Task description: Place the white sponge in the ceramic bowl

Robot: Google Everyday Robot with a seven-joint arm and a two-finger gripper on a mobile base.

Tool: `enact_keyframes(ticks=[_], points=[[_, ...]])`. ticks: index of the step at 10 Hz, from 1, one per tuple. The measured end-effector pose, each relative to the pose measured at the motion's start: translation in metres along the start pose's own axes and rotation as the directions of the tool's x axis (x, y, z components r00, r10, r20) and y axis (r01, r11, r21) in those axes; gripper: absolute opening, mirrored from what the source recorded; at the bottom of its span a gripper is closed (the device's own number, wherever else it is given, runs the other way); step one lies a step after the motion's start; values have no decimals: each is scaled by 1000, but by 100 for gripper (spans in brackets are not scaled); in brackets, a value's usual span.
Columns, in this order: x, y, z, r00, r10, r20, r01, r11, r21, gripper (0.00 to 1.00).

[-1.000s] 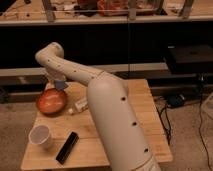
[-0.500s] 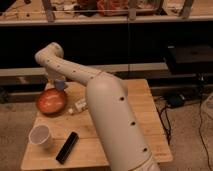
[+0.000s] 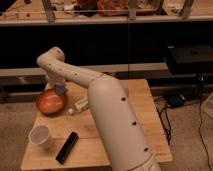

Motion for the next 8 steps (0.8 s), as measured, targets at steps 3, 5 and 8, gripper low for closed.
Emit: enact_keyframes(ticks=[3, 5, 8], points=[[-8, -10, 16, 1000, 1, 6, -2, 999, 51, 0], [-9, -8, 21, 1000, 0, 3, 0, 995, 99, 0], [-19, -21, 32, 999, -24, 38, 19, 991, 133, 0]])
